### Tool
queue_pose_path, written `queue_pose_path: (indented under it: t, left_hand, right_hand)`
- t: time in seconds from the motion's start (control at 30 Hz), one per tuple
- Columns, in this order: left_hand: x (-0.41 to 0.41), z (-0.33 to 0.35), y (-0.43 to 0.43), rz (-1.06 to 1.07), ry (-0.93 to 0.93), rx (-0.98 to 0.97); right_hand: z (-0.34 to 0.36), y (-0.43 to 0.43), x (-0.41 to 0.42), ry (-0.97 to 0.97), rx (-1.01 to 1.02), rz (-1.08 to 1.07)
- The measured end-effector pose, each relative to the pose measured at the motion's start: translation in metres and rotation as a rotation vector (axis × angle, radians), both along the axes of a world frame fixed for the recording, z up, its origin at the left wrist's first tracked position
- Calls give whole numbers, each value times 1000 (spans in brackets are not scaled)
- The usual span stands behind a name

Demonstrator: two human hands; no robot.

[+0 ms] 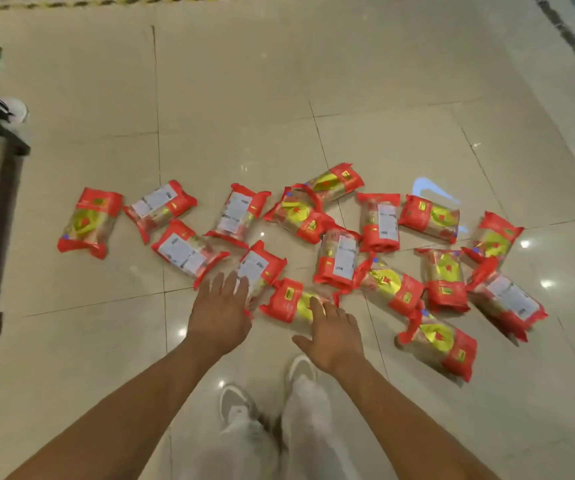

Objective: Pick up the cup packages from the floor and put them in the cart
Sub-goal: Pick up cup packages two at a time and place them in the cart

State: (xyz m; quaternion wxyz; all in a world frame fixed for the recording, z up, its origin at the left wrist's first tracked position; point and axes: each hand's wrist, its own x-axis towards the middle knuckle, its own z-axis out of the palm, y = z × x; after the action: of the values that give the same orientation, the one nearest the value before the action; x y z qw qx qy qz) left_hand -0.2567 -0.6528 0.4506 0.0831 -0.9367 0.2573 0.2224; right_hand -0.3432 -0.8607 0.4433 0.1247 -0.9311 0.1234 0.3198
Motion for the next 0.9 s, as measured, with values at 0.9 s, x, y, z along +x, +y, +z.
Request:
queue_pose_path:
  t: [0.9]
  left_hand:
    - [175, -508, 2, 1031, 552, -520]
  right_hand:
    - [-493, -68, 172, 217, -79, 502]
